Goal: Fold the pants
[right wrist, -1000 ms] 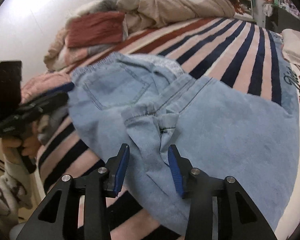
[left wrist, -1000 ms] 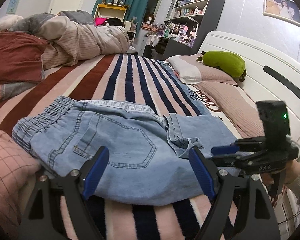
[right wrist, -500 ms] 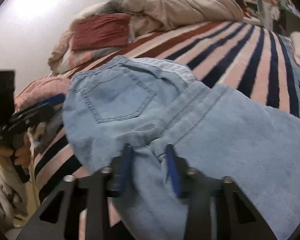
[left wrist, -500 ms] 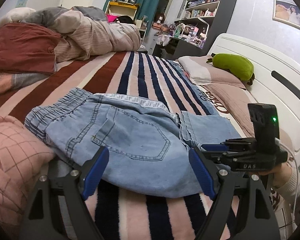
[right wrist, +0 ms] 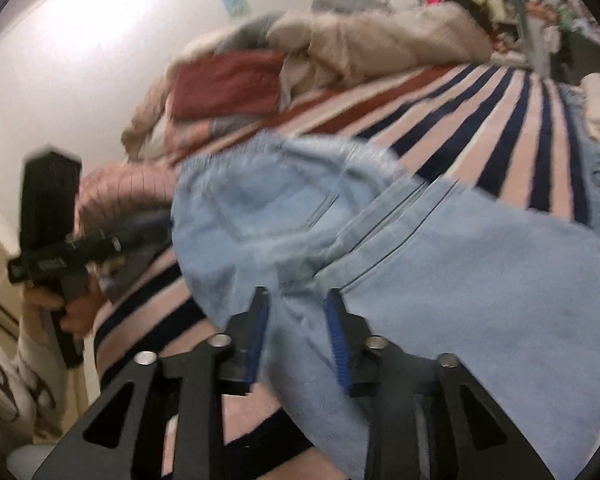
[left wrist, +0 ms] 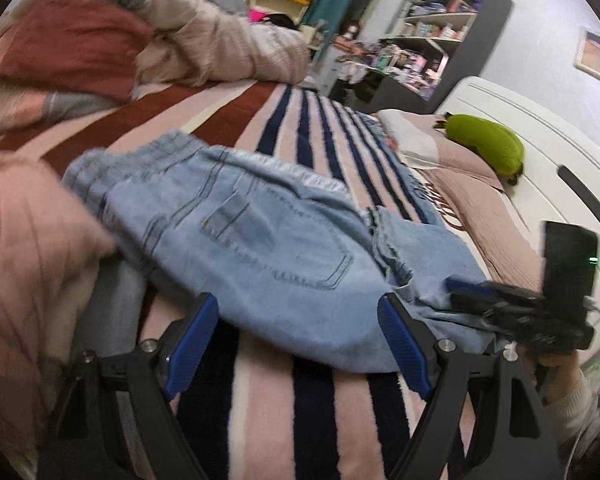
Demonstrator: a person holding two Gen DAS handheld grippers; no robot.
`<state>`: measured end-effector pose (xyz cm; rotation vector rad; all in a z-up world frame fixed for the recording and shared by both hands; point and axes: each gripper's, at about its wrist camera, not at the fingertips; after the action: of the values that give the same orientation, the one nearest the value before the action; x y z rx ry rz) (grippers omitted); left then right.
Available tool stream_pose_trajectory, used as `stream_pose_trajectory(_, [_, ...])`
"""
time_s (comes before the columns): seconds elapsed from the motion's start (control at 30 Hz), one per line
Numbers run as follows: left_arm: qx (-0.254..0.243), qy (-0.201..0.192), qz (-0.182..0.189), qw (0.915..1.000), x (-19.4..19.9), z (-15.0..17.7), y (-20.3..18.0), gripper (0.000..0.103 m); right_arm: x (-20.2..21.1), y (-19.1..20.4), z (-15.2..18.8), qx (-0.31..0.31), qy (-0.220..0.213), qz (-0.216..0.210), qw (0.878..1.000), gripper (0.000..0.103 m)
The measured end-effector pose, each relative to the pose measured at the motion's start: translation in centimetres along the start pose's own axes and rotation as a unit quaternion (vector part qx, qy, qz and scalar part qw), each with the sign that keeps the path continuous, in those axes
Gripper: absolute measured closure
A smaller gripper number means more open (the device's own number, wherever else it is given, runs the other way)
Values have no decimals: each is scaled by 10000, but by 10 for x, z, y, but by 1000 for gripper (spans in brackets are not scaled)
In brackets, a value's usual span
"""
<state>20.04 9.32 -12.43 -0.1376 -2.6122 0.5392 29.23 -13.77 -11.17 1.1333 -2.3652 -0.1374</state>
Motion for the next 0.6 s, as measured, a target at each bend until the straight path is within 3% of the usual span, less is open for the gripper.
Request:
stream_pose_trajectory(0.17, [329,121,-338,9988,-22,6,9,24,34,-11,-9,28,-656,510,9965,62])
stream_pose_trajectory(0.33, [575,-104,-715,9957,-46,-4,19,24,58,-49,-14,-154,-934,1096,9895,46])
stream_pose_trajectory(0.4, [617,-174,-816,9946,-54,-8,21,24,71,-68,-11,-327,-970,1426,9845,44])
stream_pose_trajectory(0.53, [732,-295,-911,9927,-71,-15,21,24,101,-90,8,-645,-1085,1598,9790,41])
stream_pose_trajectory(0.57, [735,-408,-950,9919,-74,-19,20,27,105,-92,12,-684,-1084,1620,9784,41])
stream_pose_trajectory(0.6, [690,-490,-1024,9911,-76,-23,17,37,111,-92,17,-729,-1079,1626,9781,41])
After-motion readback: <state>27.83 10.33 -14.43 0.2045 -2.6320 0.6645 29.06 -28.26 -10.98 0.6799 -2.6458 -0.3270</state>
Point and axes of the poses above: each gripper's, at about its wrist camera, not at the fingertips, and x roughly against the way its jaws point, y to its left, z to its underside, and after that the axes turned 15 degrees about -y, right-handed
